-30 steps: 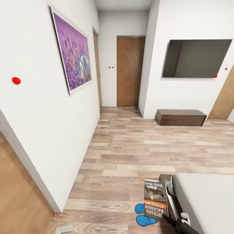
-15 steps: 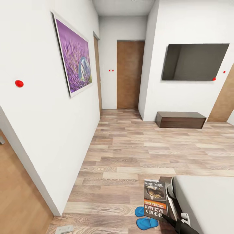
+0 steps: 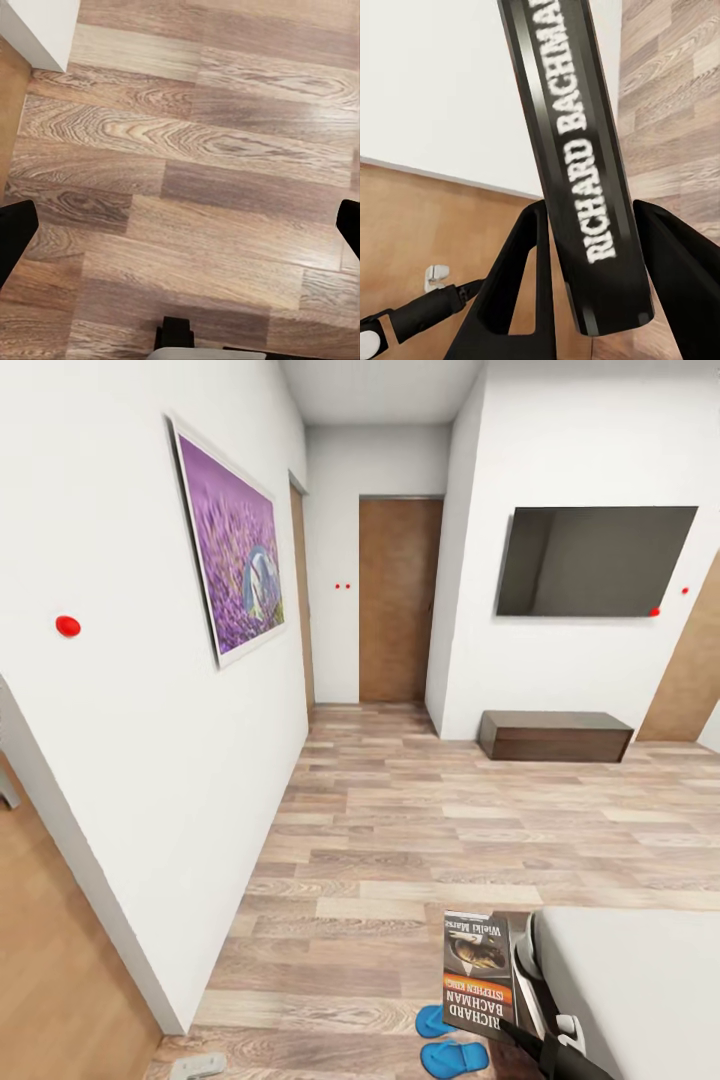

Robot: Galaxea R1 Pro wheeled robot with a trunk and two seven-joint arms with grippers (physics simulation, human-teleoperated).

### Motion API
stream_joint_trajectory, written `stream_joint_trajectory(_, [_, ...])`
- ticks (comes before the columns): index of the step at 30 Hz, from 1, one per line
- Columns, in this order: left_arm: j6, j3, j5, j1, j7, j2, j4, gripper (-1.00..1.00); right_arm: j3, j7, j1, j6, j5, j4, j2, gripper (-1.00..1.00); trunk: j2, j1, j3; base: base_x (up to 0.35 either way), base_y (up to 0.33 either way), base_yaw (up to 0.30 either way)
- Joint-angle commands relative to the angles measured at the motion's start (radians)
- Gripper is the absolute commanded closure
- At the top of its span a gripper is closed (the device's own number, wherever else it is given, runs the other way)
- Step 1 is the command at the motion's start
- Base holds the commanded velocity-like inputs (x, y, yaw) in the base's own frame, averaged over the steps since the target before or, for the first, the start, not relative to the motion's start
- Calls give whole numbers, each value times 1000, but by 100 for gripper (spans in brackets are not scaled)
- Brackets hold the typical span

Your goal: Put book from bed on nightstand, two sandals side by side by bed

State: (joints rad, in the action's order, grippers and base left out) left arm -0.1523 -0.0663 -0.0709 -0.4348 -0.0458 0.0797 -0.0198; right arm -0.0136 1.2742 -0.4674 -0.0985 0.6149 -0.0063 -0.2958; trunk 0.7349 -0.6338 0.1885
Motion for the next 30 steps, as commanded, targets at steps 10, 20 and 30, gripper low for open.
stream_joint_trajectory(10, [-3,-6,-7,-1,-5,0,1,-100,-2,4,0,-10,5,0,0,100,1,0,-11,0,0,0])
stream_joint_trajectory(20, [-4,-5,-10,-1,-5,-3,0,-100,-3,2,-1,-10,5,-2,8,100,1,0,-11,0,0,0])
stream_joint_trajectory(30, [-1,-6,-8,-1,-2,-72,-22,-100,-5,-360,-1,-11,3,-10,12,100,1,0,-11,0,0,0])
